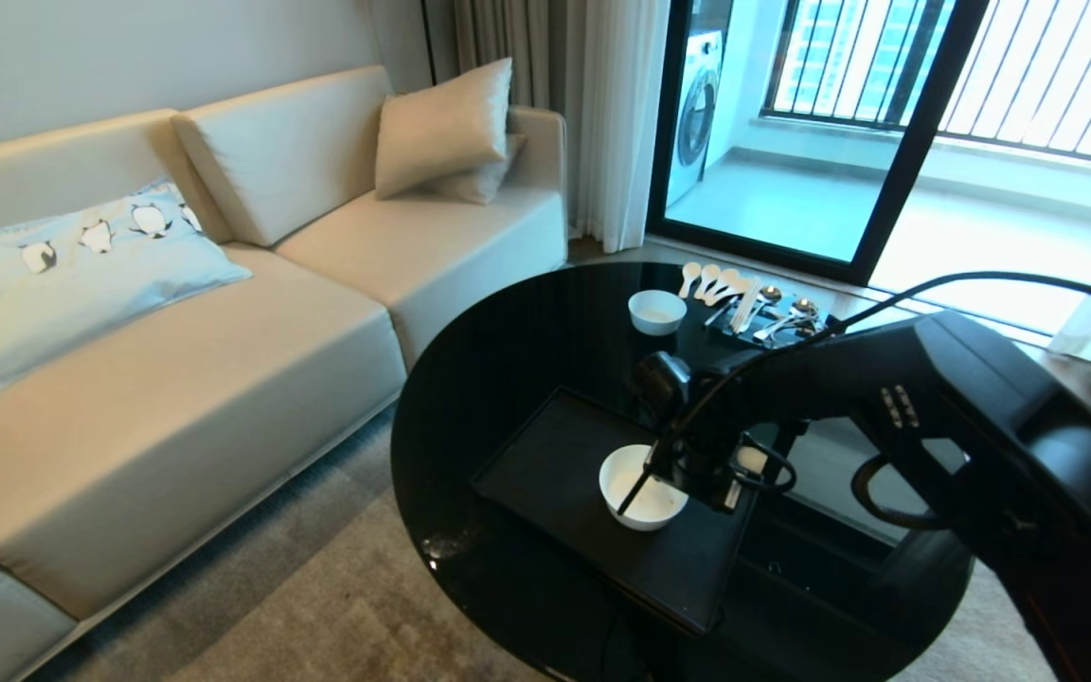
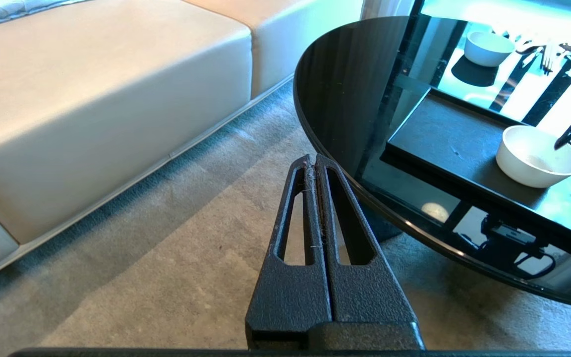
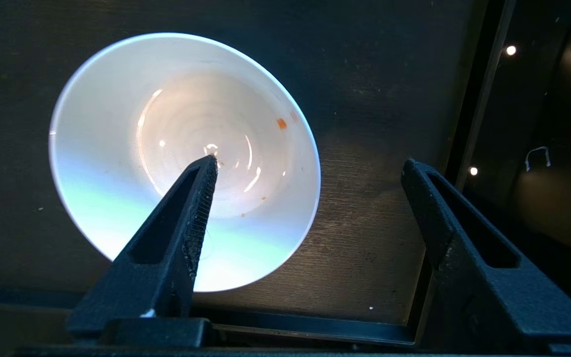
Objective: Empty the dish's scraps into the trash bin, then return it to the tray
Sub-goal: Put the bowl back to the table
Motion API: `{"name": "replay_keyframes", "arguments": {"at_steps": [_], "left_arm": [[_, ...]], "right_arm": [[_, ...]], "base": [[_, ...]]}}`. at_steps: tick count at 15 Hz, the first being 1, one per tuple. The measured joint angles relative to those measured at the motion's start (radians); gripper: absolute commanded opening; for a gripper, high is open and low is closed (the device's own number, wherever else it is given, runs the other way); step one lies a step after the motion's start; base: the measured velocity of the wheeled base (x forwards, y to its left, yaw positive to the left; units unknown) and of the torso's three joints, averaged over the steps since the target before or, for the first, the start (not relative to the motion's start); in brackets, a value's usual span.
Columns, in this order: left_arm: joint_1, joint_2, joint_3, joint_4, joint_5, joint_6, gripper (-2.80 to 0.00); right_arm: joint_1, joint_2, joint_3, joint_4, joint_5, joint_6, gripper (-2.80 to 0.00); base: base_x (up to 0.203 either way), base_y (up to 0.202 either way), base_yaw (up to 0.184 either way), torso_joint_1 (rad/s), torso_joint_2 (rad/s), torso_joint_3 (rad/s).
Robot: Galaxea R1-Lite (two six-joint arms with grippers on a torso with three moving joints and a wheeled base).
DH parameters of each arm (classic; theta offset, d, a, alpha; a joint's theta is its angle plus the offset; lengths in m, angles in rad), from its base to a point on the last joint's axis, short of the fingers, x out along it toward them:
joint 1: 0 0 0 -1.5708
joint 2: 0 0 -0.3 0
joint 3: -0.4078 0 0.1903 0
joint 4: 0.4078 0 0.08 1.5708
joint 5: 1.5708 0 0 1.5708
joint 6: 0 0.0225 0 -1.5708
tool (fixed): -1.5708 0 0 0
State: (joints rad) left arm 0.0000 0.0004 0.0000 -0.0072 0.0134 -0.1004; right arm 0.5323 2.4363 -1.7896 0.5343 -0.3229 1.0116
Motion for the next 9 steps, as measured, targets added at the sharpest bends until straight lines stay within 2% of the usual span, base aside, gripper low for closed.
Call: {"name": "replay_keyframes", "arguments": {"at_steps": [3, 6, 7, 9], "left_arm": [[0.000, 0.000, 0.000, 0.000, 0.000, 0.000, -2.80], [0.000, 0.000, 0.000, 0.000, 0.000, 0.000, -2.80], [0.000, 0.000, 0.000, 0.000, 0.000, 0.000, -2.80], [0.000, 0.000, 0.000, 0.000, 0.000, 0.000, -2.80]], "right_arm": [[-0.001, -0.073, 0.000, -0.003, -0.020, -0.074, 0.00], [0.003, -0.182, 0.000, -0.036, -0.074, -0.240, 0.00], [0.005, -0.220, 0.005, -0.065, -0.079, -0.309, -2.80], [0.006, -0.304, 0.036, -0.164, -0.083, -0.498, -2.80]], "base": [[0.000, 0.000, 0.000, 0.000, 0.00, 0.000], [0.000, 0.000, 0.000, 0.000, 0.00, 0.000], [0.000, 0.000, 0.000, 0.000, 0.00, 0.000], [0.000, 0.000, 0.000, 0.000, 0.00, 0.000]]}}
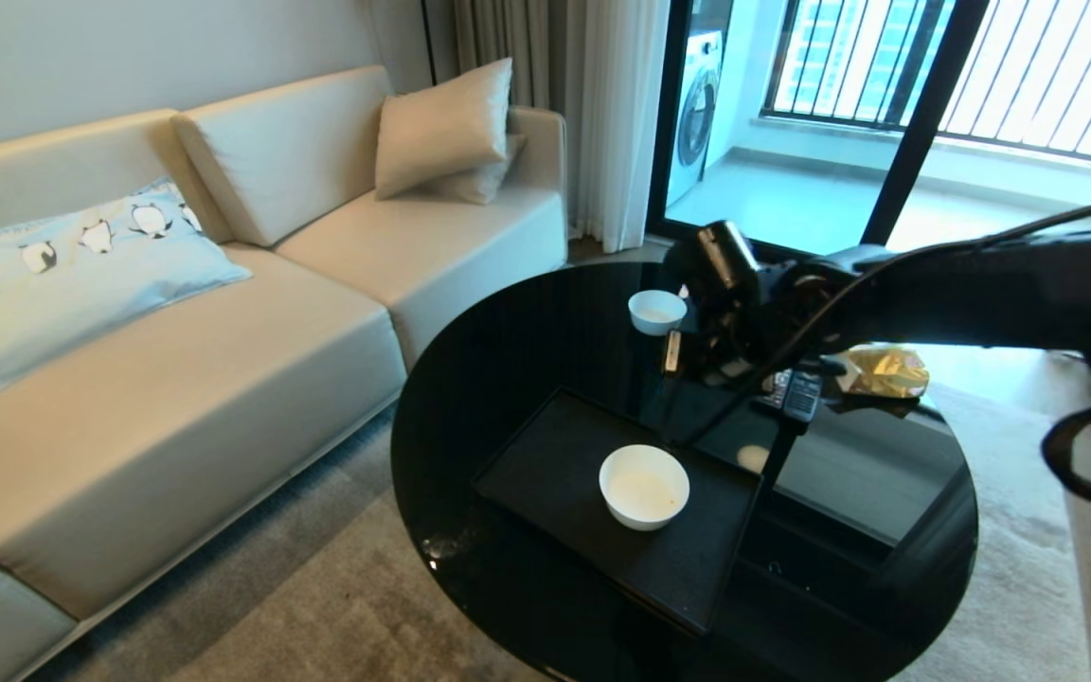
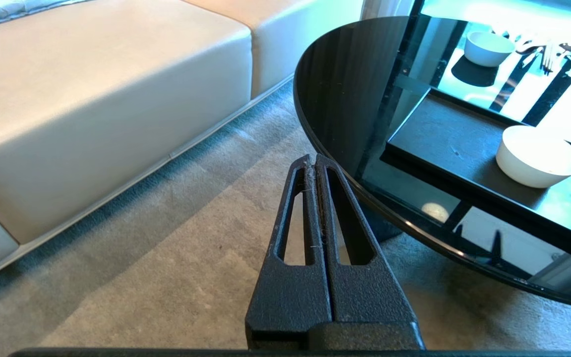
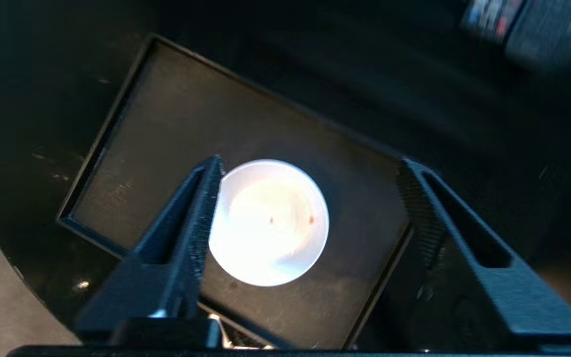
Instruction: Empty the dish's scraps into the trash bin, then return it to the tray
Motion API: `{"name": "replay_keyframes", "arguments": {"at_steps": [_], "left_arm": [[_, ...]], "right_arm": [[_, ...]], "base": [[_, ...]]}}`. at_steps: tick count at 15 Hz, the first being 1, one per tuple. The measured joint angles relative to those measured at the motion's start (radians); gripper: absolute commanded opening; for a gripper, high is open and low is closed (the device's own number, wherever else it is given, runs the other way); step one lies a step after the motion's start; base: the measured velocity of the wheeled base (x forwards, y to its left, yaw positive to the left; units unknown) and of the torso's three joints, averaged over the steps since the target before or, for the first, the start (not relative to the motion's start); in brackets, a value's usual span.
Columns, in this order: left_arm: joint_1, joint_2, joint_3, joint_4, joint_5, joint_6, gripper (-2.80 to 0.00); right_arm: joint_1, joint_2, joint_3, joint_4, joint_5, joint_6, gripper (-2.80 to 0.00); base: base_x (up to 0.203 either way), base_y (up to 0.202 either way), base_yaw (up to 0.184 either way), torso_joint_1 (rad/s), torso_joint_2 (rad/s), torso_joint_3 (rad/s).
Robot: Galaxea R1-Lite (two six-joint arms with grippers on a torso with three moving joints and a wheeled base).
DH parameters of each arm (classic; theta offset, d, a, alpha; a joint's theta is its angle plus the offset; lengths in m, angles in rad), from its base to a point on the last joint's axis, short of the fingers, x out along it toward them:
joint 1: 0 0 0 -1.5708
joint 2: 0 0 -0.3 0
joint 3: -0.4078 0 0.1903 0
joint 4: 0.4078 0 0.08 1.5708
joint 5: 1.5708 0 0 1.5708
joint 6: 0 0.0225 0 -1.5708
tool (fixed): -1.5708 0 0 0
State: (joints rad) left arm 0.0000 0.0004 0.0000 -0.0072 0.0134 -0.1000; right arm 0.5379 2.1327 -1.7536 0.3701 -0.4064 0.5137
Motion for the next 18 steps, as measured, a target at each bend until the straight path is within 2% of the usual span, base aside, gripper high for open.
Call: {"name": "replay_keyframes", "arguments": {"at_steps": [3, 6, 9, 12, 16, 18], "left_arm": [[0.000, 0.000, 0.000, 0.000, 0.000, 0.000, -2.80], [0.000, 0.000, 0.000, 0.000, 0.000, 0.000, -2.80], [0.000, 0.000, 0.000, 0.000, 0.000, 0.000, -2.80], [0.000, 0.000, 0.000, 0.000, 0.000, 0.000, -2.80], [0.000, 0.000, 0.000, 0.000, 0.000, 0.000, -2.80], [0.000, 0.000, 0.000, 0.000, 0.000, 0.000, -2.80]], "right_arm": [[-0.008, -0.100, 0.122, -0.240, 0.001, -0.318, -2.80], [-0.022, -0.156, 0.256, -0.630, 0.021, -0.612, -2.80], [-0.050, -0.205, 0.499, -1.045, 0.102, -0.813, -2.80], [-0.138, -0.296, 0.794, -1.354, 0.153, -0.884, -2.80], [-0.436, -0.454, 1.057, -1.553, 0.207, -0.902, -2.80], [-0.556, -0.541, 1.214, -1.660, 0.228, -0.896, -2.80]], "base": [[0.000, 0.000, 0.000, 0.000, 0.00, 0.000], [0.000, 0.000, 0.000, 0.000, 0.00, 0.000], [0.000, 0.000, 0.000, 0.000, 0.00, 0.000], [0.000, 0.000, 0.000, 0.000, 0.00, 0.000], [0.000, 0.000, 0.000, 0.000, 0.00, 0.000], [0.000, 0.000, 0.000, 0.000, 0.00, 0.000]]}}
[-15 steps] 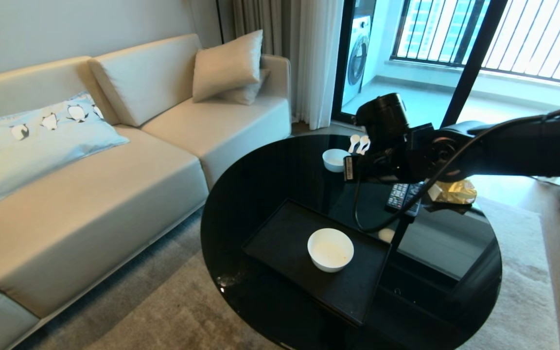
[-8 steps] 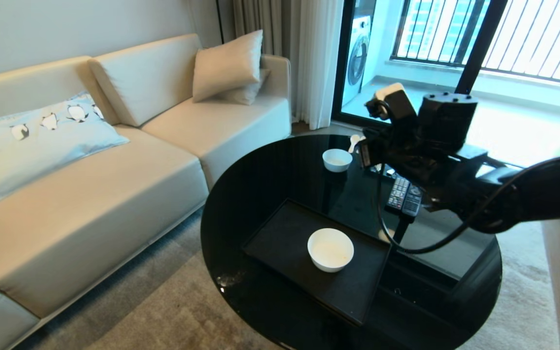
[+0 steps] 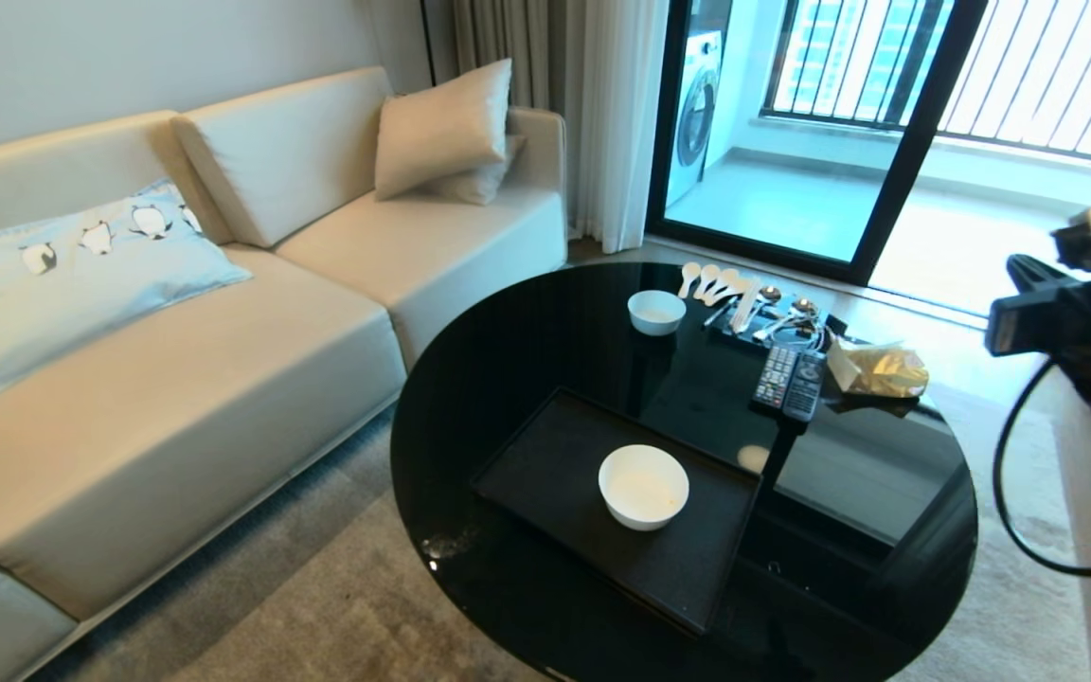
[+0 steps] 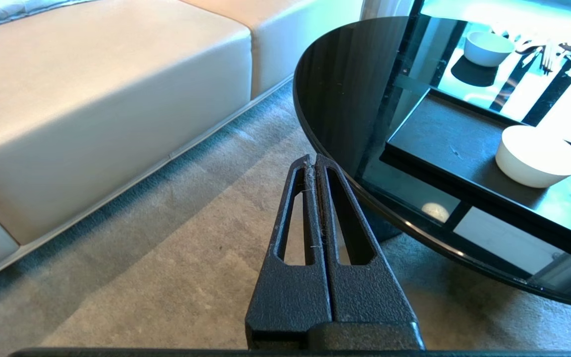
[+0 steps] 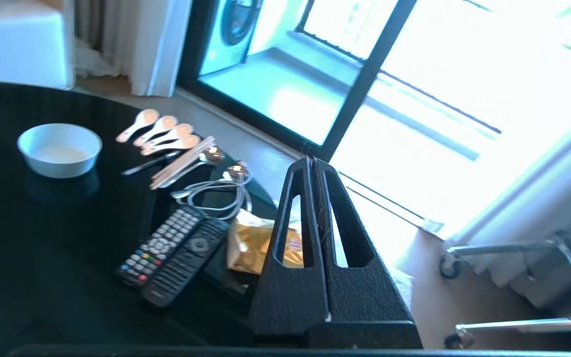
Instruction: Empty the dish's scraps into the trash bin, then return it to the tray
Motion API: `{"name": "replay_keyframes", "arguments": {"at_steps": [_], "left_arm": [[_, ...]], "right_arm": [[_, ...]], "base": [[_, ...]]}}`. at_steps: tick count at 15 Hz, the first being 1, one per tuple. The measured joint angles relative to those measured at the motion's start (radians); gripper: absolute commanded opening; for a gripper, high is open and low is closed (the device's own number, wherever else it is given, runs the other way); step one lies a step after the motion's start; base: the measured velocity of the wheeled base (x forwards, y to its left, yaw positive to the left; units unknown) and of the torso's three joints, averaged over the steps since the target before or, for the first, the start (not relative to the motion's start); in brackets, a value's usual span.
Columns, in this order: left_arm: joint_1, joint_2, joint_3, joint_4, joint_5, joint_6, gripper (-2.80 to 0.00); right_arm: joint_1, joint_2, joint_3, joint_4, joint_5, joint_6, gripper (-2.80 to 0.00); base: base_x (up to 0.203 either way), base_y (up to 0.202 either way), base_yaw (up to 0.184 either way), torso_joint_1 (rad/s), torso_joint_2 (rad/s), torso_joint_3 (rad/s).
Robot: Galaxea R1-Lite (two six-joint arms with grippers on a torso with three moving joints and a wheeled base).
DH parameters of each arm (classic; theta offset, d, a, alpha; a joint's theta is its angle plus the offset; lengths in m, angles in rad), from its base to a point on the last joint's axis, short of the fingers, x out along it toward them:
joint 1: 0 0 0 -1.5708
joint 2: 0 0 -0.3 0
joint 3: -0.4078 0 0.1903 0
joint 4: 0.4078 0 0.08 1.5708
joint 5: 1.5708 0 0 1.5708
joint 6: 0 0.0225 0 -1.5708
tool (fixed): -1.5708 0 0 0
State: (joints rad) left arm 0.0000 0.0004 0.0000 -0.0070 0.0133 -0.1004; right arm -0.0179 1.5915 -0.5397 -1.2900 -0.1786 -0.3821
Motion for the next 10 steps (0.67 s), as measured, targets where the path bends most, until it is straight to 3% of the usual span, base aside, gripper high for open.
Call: {"name": "replay_keyframes", "arguments": {"at_steps": [3, 6, 10], "left_arm": [[0.000, 0.000, 0.000, 0.000, 0.000, 0.000, -2.80], [0.000, 0.000, 0.000, 0.000, 0.000, 0.000, -2.80], [0.000, 0.000, 0.000, 0.000, 0.000, 0.000, -2.80]], "right_arm": [[-0.074, -0.168, 0.203, -0.071, 0.018, 0.028, -2.80], [-0.094, -0.326, 0.382, -0.080, 0.057, 0.039, -2.80], [-0.098, -0.494, 0.512, -0.039, 0.072, 0.044, -2.80]], "base": [[0.000, 0.000, 0.000, 0.000, 0.00, 0.000], [0.000, 0.000, 0.000, 0.000, 0.00, 0.000], [0.000, 0.000, 0.000, 0.000, 0.00, 0.000]]}}
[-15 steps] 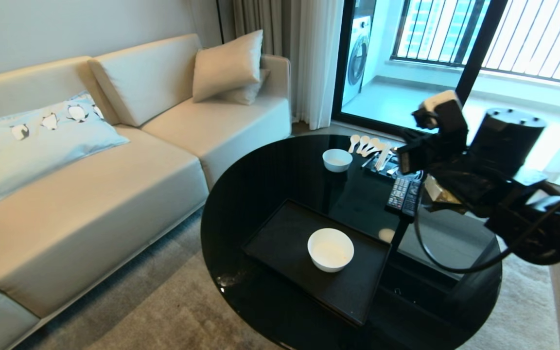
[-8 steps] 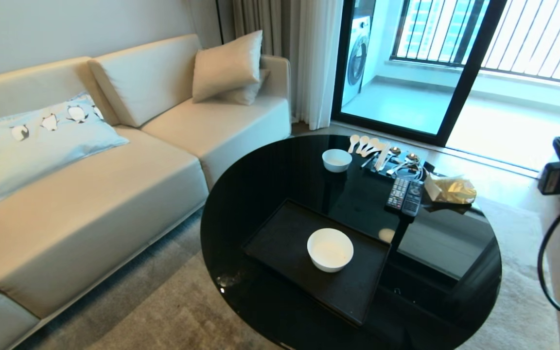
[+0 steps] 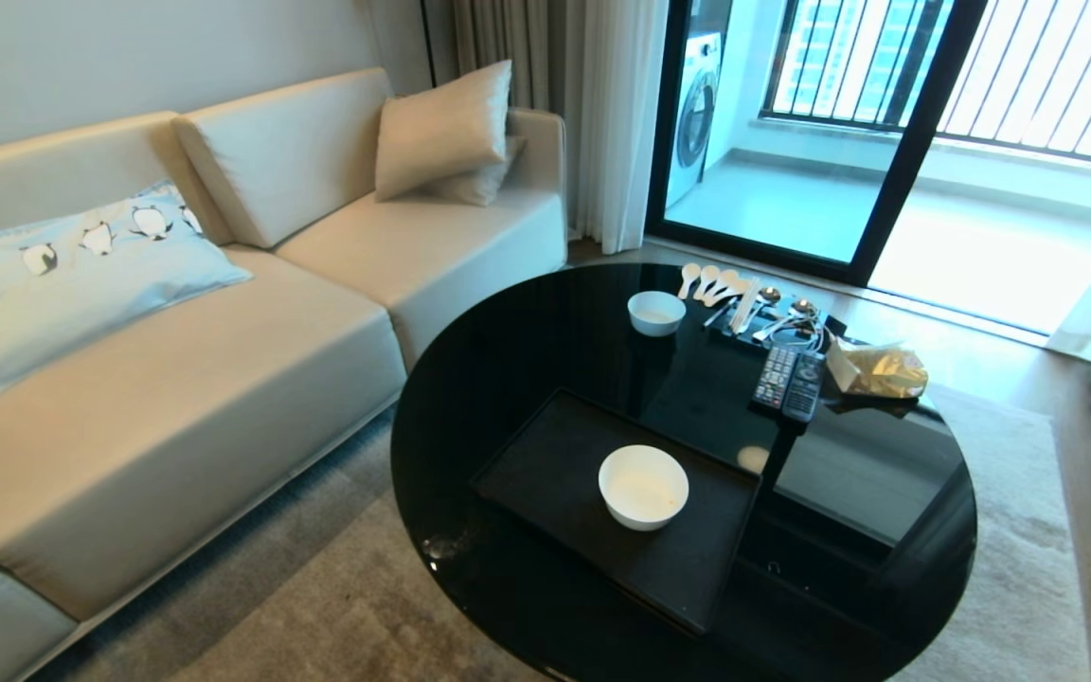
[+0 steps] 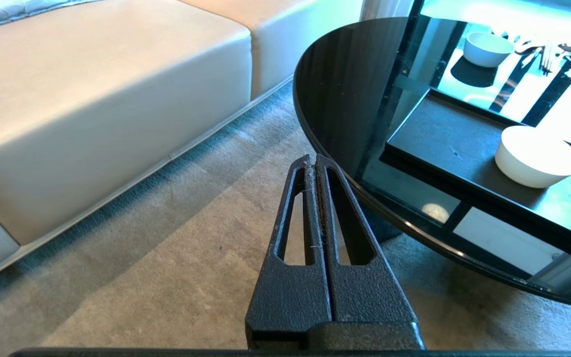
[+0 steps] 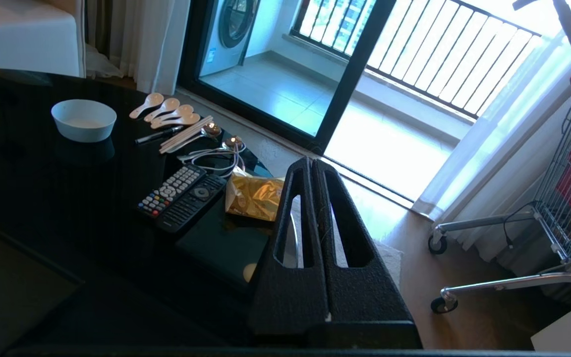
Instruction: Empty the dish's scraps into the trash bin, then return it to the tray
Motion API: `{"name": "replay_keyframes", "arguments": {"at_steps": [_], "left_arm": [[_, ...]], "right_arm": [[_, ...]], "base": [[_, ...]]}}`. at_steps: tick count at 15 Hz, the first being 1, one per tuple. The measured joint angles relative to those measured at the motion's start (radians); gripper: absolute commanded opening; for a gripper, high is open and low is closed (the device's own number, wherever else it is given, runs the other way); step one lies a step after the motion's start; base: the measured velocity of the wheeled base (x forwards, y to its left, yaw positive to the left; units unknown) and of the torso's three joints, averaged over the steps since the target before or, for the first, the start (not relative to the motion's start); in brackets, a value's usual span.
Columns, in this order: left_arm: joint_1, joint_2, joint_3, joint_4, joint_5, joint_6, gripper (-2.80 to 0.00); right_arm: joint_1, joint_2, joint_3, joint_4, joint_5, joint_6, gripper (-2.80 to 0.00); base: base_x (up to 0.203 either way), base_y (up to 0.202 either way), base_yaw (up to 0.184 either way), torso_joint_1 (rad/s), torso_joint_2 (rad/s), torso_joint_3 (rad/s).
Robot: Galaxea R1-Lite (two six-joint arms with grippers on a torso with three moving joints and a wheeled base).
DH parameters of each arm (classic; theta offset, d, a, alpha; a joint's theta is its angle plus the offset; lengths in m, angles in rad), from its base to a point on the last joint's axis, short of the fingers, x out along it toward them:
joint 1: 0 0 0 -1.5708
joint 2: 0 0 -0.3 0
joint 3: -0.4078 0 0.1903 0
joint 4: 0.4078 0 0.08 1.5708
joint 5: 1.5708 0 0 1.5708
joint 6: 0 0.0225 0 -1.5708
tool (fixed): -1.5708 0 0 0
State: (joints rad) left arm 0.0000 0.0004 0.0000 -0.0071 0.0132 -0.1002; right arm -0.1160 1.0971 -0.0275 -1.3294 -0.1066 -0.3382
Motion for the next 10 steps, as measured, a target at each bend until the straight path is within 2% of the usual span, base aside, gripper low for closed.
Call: {"name": "replay_keyframes", "arguments": {"at_steps": [2, 5, 7, 10], "left_arm": [[0.000, 0.000, 0.000, 0.000, 0.000, 0.000, -2.80], [0.000, 0.000, 0.000, 0.000, 0.000, 0.000, -2.80], [0.000, 0.000, 0.000, 0.000, 0.000, 0.000, -2.80], [0.000, 0.000, 0.000, 0.000, 0.000, 0.000, -2.80]], "right_arm": [[0.000, -0.102, 0.015, 0.091, 0.006, 0.001, -2.80], [0.005, -0.307, 0.016, 0.318, 0.042, 0.001, -2.80], [0.050, -0.414, 0.021, 0.469, 0.057, 0.005, -2.80], [0.132, -0.503, 0.026, 0.623, 0.041, 0.034, -2.80]], "base": [[0.000, 0.000, 0.000, 0.000, 0.00, 0.000], [0.000, 0.000, 0.000, 0.000, 0.00, 0.000], [0.000, 0.000, 0.000, 0.000, 0.00, 0.000], [0.000, 0.000, 0.000, 0.000, 0.00, 0.000]]}}
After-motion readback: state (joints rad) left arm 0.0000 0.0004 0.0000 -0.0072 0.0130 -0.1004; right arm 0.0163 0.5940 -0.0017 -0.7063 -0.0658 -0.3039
